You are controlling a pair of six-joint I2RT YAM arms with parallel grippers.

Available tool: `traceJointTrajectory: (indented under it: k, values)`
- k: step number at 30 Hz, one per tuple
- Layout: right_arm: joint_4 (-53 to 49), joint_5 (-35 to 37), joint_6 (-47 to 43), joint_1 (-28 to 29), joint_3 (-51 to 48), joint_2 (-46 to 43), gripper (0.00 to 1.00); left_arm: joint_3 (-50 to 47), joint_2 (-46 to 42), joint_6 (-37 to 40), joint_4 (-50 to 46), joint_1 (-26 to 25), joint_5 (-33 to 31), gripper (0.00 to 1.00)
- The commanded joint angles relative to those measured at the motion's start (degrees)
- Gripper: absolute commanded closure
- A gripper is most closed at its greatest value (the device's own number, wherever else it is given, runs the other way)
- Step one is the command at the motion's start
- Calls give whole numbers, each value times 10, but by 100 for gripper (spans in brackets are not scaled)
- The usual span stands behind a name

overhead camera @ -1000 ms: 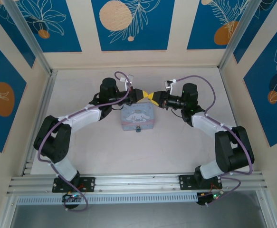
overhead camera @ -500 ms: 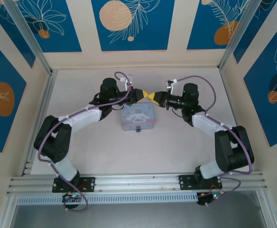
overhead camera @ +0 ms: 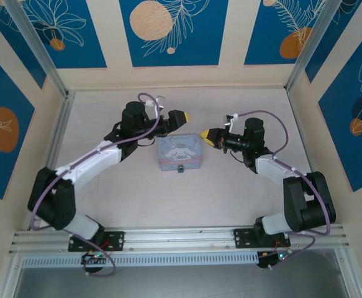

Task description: Unlock the padlock with the key

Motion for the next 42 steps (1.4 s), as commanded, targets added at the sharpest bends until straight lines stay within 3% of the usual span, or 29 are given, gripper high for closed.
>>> traceJointTrajectory:
  k: [1, 4, 9, 15, 20, 31, 35, 42]
  values:
    - [-49, 24, 5, 3, -21, -28, 100, -39, -56, 49, -98, -7, -60, 2]
    - [-93, 45, -7, 3, -41, -50, 100, -82, -86, 58, -141, -21, -88, 2]
    - [-71, 9, -50, 10, -69, -77, 100, -159, -114, 60, -143, -65, -119, 1]
    - [-119, 20, -210, 50, -86, -167, 100, -241, -142, 35, -91, -94, -163, 2]
    - [-179, 54, -273, 76, -88, -230, 100, -273, -167, 12, -64, -95, -171, 1]
    - [-203, 101, -255, 80, -86, -230, 100, -273, -146, 27, -39, -95, -131, 0]
    - [-245, 157, -211, 79, -51, -171, 100, -280, -106, 41, -17, -95, -122, 0]
    - [-208, 159, -119, 78, -7, -65, 100, -246, -21, 128, -33, -130, -136, 1]
